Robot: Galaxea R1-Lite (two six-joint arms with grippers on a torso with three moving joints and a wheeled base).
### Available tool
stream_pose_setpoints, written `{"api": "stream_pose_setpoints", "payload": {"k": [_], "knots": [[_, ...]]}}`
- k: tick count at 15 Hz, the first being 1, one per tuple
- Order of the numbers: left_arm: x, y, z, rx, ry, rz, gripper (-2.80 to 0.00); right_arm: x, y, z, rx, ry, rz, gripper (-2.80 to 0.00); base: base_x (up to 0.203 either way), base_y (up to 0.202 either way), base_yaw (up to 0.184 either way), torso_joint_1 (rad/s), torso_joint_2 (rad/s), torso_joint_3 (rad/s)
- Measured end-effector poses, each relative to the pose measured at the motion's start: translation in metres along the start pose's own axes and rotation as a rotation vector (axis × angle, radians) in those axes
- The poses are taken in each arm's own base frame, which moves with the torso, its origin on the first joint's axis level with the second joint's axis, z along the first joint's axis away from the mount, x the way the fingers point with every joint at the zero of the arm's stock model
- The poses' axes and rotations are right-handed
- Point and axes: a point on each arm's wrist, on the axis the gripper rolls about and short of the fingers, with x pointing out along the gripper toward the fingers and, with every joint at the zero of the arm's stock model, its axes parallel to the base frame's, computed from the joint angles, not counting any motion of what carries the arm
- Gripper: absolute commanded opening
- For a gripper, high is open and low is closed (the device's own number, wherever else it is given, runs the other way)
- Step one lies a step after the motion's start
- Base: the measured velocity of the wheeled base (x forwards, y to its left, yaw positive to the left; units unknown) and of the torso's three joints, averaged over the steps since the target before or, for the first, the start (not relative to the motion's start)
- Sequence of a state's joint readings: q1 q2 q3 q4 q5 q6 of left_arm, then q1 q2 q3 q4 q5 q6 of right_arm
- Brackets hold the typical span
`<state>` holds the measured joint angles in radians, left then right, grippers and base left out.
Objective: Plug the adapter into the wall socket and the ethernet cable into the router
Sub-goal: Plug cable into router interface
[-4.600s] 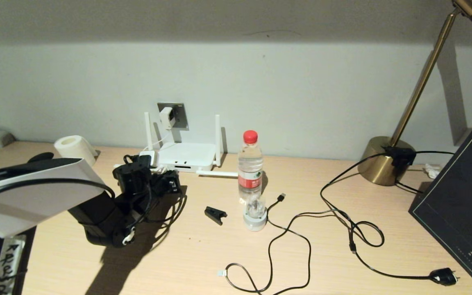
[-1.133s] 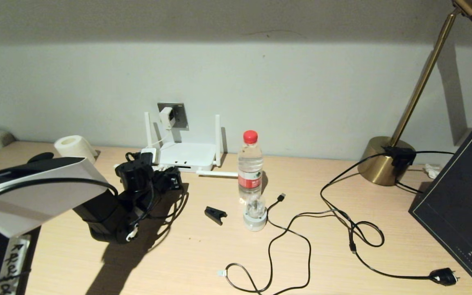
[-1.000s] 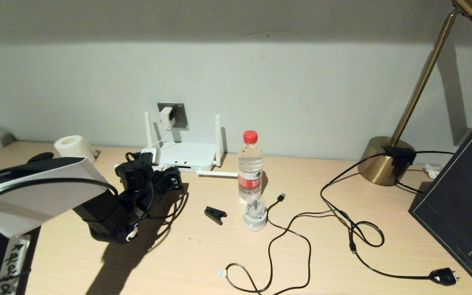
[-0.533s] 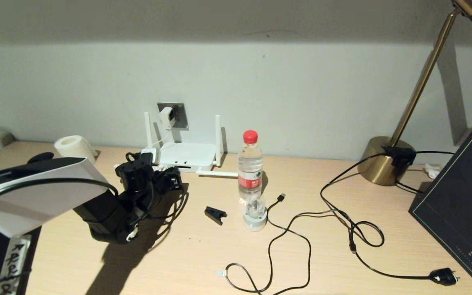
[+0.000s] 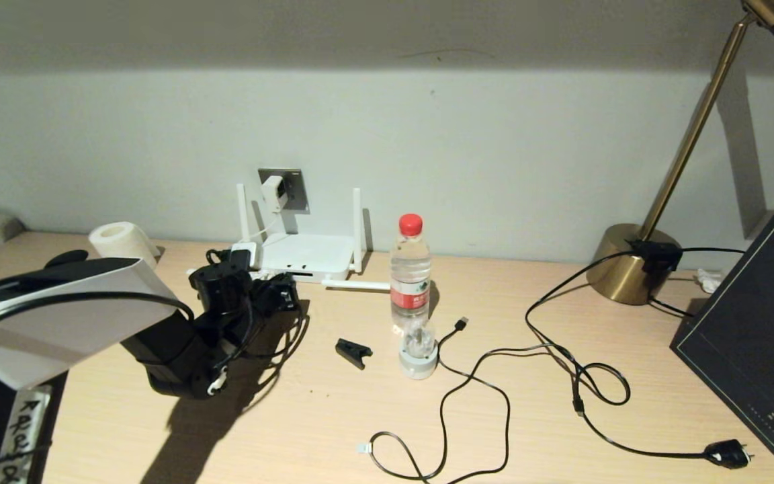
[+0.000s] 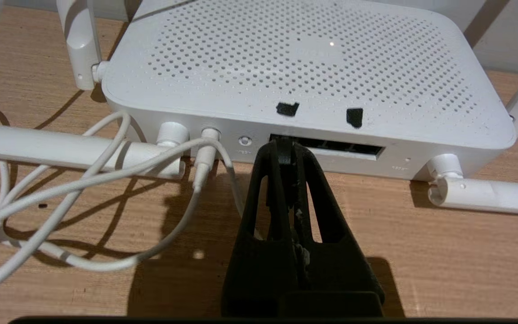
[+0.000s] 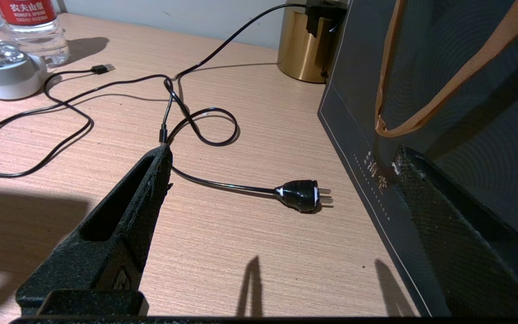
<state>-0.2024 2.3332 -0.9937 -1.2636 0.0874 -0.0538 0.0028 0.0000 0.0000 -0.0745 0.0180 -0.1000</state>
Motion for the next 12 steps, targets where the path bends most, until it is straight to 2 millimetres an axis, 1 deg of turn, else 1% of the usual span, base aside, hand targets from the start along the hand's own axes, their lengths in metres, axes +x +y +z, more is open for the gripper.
{"api": "stream_pose_setpoints", "payload": {"k": [5, 12], "knots": [[0.0018, 0.0003, 0.0017, 0.0, -0.007, 0.002, -2.8, 0.0, 0.0, 0.0, -0.001, 0.0, 0.0, 0.0, 0.0, 0.0, 0.0, 0.0, 0.0, 0.0], [0.0028, 0.0012, -0.0008, 0.0, -0.005, 0.004, -2.8, 0.0, 0.0, 0.0, 0.0, 0.0, 0.0, 0.0, 0.0, 0.0, 0.0, 0.0, 0.0, 0.0]]}}
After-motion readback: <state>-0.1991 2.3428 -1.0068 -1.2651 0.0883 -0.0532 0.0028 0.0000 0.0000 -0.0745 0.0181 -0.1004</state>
